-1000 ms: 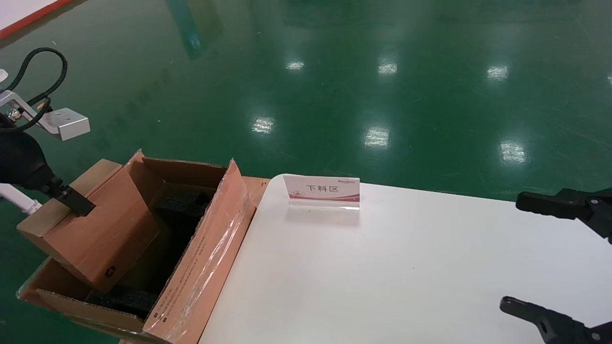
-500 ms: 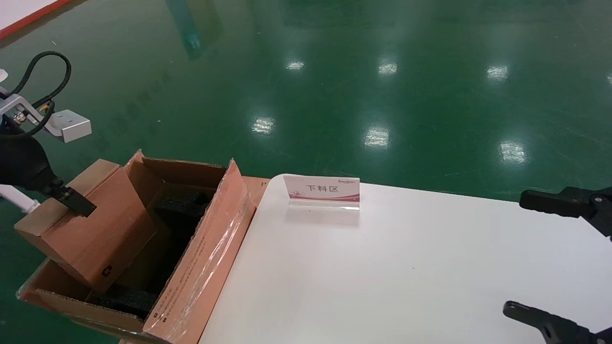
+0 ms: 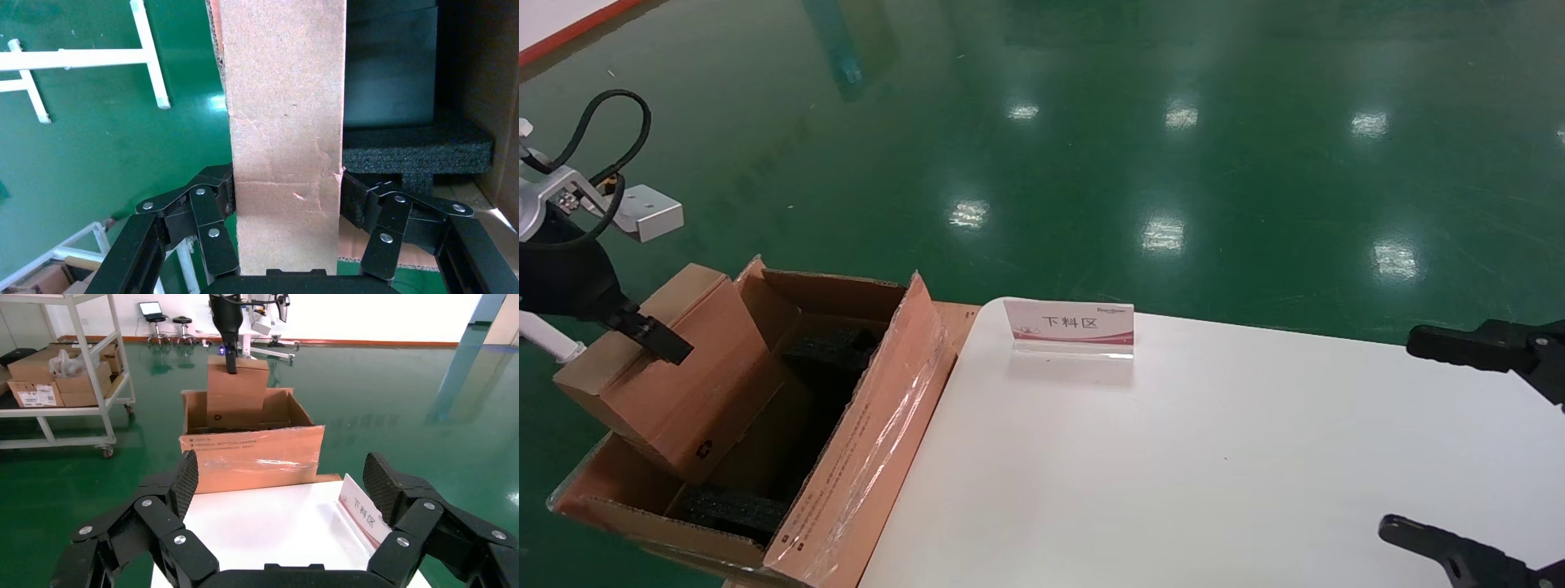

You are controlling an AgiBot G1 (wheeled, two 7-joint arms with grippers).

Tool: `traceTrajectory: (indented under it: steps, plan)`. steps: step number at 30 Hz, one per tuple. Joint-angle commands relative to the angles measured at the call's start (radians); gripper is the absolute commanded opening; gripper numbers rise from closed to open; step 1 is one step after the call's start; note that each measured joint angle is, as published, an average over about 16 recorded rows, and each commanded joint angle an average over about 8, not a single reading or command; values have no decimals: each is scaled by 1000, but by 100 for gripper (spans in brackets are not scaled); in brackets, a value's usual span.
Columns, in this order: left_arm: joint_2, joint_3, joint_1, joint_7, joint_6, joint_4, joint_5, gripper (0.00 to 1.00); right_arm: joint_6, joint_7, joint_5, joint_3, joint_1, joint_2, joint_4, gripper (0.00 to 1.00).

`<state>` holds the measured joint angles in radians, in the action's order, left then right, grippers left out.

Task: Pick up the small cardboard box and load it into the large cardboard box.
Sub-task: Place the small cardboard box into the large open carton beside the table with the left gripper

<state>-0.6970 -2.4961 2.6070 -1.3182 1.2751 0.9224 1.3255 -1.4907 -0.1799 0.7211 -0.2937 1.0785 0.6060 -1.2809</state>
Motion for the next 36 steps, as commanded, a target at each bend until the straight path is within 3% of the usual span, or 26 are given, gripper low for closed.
traceTrajectory:
  steps: [1,36]
  plan:
    - [0,-2,-2,-16,-8,10,4,0,0,0,0,0,0,0,0,100]
    - [-38,-19,-101,-155,-136,39,63,0,1,1,-1,-2,0,-1,0,100]
